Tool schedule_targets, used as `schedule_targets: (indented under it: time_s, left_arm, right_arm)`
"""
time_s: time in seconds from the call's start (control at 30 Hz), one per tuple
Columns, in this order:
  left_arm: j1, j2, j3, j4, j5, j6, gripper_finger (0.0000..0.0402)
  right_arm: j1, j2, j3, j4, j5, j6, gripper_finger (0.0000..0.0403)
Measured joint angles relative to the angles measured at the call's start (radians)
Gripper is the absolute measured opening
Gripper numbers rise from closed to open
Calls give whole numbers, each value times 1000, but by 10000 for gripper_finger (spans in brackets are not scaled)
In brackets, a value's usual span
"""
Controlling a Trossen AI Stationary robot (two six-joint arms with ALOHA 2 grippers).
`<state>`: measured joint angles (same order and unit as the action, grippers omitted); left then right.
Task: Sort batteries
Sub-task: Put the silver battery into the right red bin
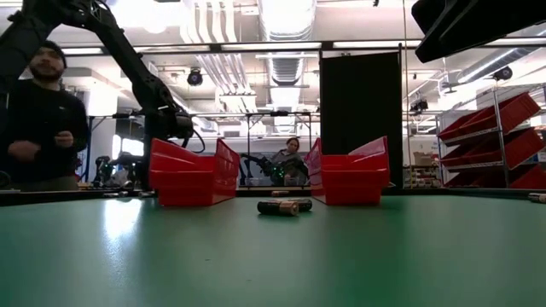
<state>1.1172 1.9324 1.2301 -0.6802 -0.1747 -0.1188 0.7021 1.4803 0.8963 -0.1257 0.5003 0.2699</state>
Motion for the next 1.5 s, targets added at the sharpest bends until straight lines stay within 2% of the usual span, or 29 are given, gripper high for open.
schedule_targets:
  time_s: [0.23, 0.43, 0.6, 0.73, 0.93, 1.1, 1.2, 1.33, 1.5]
  left_arm:
    - [-1, -4, -19, 18, 0, -31, 106]
    - [-2, -4, -30, 23, 5, -32, 26]
    - [-3, -12, -32, 17, 5, -45, 24]
    - [-3, -67, -41, -11, 10, -45, 24]
    - [-5, -257, -38, -18, 66, -47, 24]
    - [-47, -458, -47, 8, 148, -60, 24]
    - [-92, -591, -87, 66, 218, -89, 24]
    - [-197, -779, -191, 222, 289, -150, 24]
    - [-403, -996, -406, 574, 325, -228, 25]
  right_arm:
    - [0, -17, -1, -3, 0, 0, 88]
    - [27, -91, -1, -8, 0, 2, 96]
    - [60, -157, -1, -73, 43, 2, 96]
    - [68, -214, -1, -124, 83, 8, 91]
    - [49, -241, -2, -130, 206, -21, 97]
    - [-17, -237, -25, -53, 230, -28, 114]
    - [-76, -229, -53, 94, 148, -65, 129]
    - [-164, -206, -62, 256, 55, -117, 153]
    - [-281, -170, -45, 382, -66, -180, 181]
